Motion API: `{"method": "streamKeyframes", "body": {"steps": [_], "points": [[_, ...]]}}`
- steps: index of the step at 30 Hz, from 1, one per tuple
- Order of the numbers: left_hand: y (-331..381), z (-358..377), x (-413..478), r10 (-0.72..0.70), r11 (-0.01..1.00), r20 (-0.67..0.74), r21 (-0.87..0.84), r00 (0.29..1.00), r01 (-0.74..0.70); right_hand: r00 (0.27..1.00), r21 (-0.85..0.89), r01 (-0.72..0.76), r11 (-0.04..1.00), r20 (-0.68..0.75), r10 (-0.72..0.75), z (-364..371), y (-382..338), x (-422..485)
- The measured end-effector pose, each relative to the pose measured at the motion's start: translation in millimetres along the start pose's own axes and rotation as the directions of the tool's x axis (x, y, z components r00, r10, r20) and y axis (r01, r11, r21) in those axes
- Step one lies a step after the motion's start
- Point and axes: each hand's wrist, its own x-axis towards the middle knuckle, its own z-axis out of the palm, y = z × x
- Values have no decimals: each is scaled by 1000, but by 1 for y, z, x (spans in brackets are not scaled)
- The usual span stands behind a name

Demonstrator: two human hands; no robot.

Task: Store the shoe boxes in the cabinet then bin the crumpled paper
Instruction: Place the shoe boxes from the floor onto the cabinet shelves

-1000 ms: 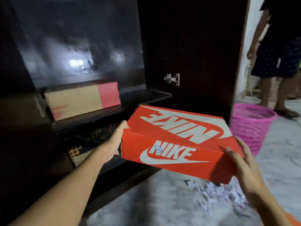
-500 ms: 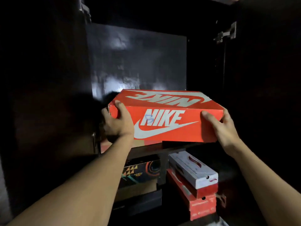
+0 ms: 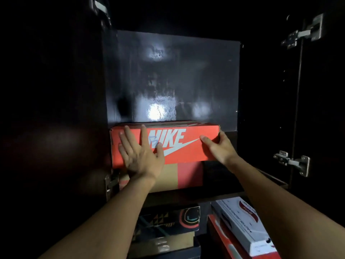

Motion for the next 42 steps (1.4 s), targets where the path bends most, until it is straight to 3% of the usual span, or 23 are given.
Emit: {"method": "streamKeyframes", "body": {"steps": [5, 11, 16, 19, 23, 27, 29, 33, 37, 42], "points": [[-9, 7, 37, -9, 999, 217, 33, 976, 1, 993, -301, -53, 952, -117, 18, 30, 10, 16], [-7, 5, 56, -76, 994, 437, 100, 896, 36, 994, -283, -67, 957, -99, 41, 40, 16, 24], [7, -9, 58, -115, 987, 529, 158, 841, 36, 994, -378, -56, 924, 66, 87, 25, 13, 16], [12, -18, 31, -23, 981, 499, 179, 866, -77, 993, -426, 2, 905, 109, 49, 8, 9, -8], [24, -19, -23, 176, 984, 505, -59, 845, -170, 999, -304, 6, 953, 32, 4, -20, 12, -78], [40, -21, -96, 436, 895, 512, -335, 740, -295, 996, -224, -68, 972, -74, 52, -57, 39, -173], [48, -22, -136, 492, 862, 555, -420, 671, -284, 984, -255, -112, 961, -162, 72, -76, 49, -221], [70, -12, -217, 563, 806, 642, -566, 521, -174, 928, -391, -236, 889, -362, 88, -120, 78, -304], [97, -2, -302, 669, 711, 652, -701, 356, -53, 832, -416, -400, 817, -538, 133, -164, 114, -386], [138, -2, -400, 738, 658, 661, -750, 137, 75, 686, -413, -611, 676, -702, 192, -211, 133, -477]]}}
